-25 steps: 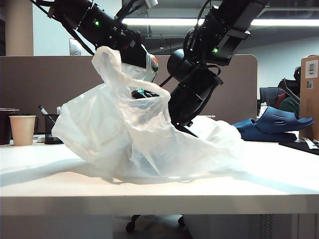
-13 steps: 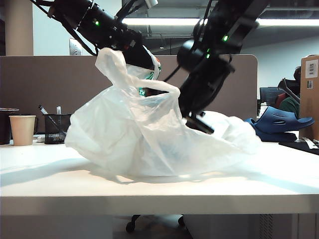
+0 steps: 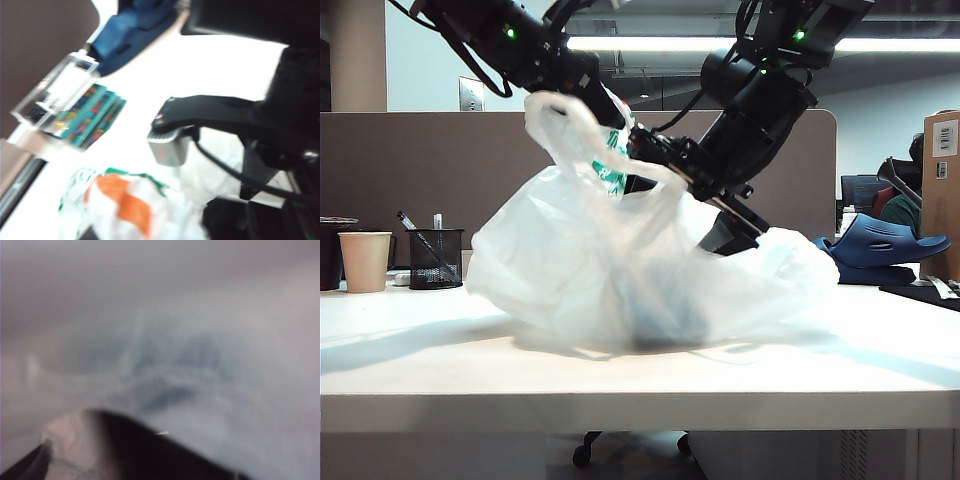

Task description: Put the power bank into the bag.

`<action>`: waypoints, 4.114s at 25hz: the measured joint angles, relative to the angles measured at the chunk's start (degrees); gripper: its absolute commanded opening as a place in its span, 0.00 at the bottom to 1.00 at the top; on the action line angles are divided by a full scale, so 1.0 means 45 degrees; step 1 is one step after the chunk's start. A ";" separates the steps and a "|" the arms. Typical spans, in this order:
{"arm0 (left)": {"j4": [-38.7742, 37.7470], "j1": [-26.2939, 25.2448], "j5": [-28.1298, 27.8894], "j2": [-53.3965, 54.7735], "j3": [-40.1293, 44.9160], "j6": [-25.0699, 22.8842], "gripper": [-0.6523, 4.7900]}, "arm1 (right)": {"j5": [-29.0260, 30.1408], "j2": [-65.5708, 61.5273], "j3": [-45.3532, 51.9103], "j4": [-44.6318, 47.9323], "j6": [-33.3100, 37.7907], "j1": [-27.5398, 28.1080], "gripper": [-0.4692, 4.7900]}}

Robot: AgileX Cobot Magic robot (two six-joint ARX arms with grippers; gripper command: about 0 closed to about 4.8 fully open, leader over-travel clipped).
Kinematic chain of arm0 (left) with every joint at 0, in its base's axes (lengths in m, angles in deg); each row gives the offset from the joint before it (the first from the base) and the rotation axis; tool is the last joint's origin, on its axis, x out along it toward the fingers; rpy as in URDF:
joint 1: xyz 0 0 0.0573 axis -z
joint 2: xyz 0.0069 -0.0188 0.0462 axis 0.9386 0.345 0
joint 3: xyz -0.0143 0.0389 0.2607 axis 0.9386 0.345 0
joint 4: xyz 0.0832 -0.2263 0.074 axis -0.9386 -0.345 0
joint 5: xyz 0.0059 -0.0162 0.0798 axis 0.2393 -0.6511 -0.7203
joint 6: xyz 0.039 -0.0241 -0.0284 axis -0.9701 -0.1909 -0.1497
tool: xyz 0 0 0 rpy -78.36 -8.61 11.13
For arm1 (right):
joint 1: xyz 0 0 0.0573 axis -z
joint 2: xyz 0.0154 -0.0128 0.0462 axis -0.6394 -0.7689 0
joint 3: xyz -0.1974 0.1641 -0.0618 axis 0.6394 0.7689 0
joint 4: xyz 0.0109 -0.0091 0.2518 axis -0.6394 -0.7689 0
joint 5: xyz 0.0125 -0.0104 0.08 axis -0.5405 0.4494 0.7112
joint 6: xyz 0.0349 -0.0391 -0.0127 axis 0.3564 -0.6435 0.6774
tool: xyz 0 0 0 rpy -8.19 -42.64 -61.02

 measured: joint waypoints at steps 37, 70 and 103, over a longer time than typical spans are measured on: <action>-0.3808 0.0044 0.0733 -0.1481 0.0000 0.0529 0.99 | -0.0520 0.2764 -0.0034 -0.2696 -0.1525 0.2297 0.25; -0.2443 0.0039 -1.0404 -0.9598 -0.0005 0.1326 0.11 | -0.0923 1.0788 -0.0029 -0.3211 -0.2997 0.8655 0.08; -0.6159 0.0053 -1.1322 -1.3168 -0.0005 0.2880 0.11 | -0.1107 1.4513 0.2021 -0.4556 -0.3808 0.7397 0.08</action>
